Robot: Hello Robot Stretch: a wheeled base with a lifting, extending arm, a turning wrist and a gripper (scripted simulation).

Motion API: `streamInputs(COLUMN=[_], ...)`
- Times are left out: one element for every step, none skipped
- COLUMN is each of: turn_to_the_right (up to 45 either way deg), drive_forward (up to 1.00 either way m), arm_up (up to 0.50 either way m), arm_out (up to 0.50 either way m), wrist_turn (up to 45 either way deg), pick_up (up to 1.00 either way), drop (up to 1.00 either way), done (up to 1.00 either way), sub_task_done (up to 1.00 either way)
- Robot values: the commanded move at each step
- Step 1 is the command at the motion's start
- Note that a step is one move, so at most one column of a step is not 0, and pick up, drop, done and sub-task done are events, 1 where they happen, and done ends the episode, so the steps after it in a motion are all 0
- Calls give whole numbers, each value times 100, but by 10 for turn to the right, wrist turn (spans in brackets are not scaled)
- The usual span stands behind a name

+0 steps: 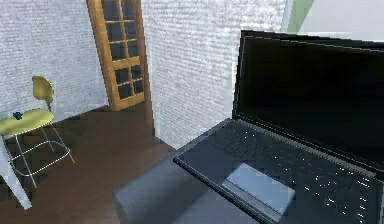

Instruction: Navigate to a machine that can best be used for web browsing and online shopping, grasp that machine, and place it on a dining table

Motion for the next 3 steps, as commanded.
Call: streamInputs(turn_to_the_right=[0, 0, -450], drive_forward=[0, 0, 0], arm_up=[0, 0, 0], arm_out=[0, -12, 0], wrist_turn=[-270, 0, 0], pick_up=[0, 0, 0], drop=[0, 0, 0], done=[0, 0, 0], sub_task_done=[0, 0, 0])
